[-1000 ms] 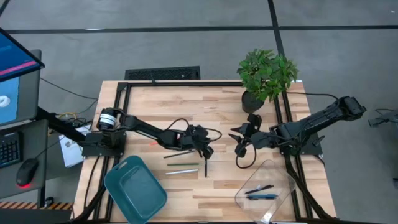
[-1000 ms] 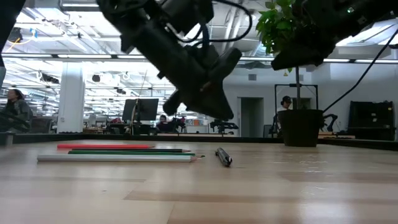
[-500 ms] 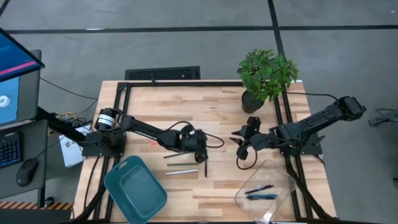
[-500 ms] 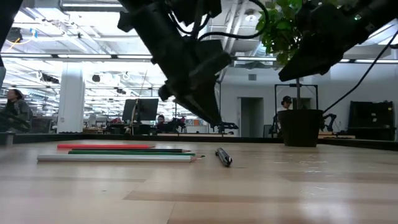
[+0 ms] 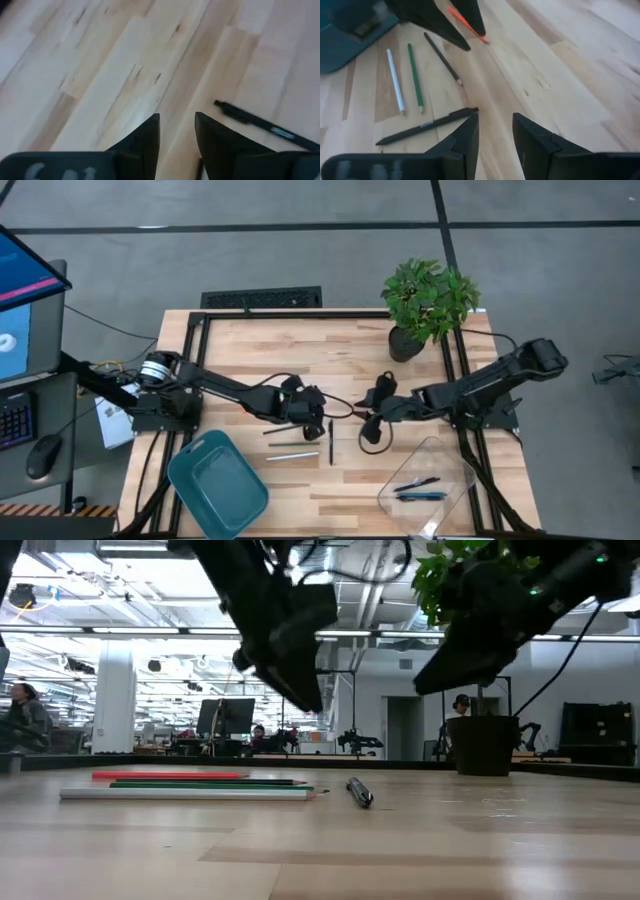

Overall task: Sort pens & pencils
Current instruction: Put the black pen in the transparent bin

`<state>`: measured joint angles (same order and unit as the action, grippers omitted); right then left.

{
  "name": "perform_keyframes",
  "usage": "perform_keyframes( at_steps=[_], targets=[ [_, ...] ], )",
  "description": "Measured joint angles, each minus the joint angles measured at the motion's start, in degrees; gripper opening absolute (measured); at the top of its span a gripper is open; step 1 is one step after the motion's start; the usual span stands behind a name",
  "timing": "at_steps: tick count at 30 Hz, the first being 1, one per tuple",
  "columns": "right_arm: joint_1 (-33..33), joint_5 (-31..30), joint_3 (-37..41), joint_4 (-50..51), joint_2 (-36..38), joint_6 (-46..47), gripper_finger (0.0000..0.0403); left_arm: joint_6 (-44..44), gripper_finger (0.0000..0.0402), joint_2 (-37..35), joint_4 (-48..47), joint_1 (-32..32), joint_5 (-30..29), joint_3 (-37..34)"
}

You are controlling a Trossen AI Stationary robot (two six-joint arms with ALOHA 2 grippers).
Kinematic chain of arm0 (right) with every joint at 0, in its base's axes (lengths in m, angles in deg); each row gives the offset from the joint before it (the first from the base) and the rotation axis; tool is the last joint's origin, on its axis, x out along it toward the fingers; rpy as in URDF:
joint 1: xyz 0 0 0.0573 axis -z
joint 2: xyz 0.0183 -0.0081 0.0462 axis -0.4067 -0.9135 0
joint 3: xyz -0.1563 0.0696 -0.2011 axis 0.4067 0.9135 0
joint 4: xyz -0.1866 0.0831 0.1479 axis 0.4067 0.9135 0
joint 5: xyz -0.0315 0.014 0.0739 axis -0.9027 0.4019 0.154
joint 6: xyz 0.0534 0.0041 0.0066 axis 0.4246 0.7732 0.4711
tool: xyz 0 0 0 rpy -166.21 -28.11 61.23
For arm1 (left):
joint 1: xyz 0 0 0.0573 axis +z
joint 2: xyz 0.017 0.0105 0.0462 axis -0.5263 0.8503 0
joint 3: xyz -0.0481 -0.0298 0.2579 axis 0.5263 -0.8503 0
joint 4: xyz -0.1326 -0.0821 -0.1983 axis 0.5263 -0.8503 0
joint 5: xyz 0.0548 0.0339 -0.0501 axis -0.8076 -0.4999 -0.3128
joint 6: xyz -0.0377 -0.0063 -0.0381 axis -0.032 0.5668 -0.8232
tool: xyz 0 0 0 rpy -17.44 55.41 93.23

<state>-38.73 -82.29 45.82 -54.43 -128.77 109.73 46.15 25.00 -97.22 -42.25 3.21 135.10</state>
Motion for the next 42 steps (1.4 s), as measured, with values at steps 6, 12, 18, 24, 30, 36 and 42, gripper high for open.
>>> perform_keyframes(
  at_steps=[6, 12, 18, 24, 30, 36, 42],
  targets=[
    [1.15, 1.23, -8.25, -0.04, -8.43, -2.93, 0.0139, 2.51, 0.0117, -4.84, -1.04, -1.7, -3.38, -1.07],
    [2.3, 0.87, -13.1, 0.54, -14.57, 1.59, 0.0139, 2.81, 0.0117, -11.91, -1.23, -2.07, -4.67, -6.95],
    [3.72, -0.45, -16.67, 2.21, -19.28, 9.29, 0.0139, 6.69, 0.0117, -22.92, 2.64, -2.07, -3.4, -15.65],
    [3.5, -1.96, -21.73, 8.28, -21.52, 12.66, 0.0139, 16.27, 0.0117, -32.99, 23.58, -1.87, 7.99, -27.83],
    [2.39, -2.09, -24.6, 13.43, -21.34, 16.97, 0.0139, 16.59, 0.0117, -37.08, 34.23, -0.79, 12.62, -36.76],
    [-0.41, -1.77, -24.9, 15.44, -21.47, 20.1, 0.0139, 16.22, 0.0117, -36.34, 38.41, -0.7, 14.13, -39.22],
    [-1.75, 0.39, -24.9, 15.59, -21.47, 23.6, 0.0139, 16.65, 0.0116, -35.95, 42.25, -0.69, 15.94, -39.28]
  ],
)
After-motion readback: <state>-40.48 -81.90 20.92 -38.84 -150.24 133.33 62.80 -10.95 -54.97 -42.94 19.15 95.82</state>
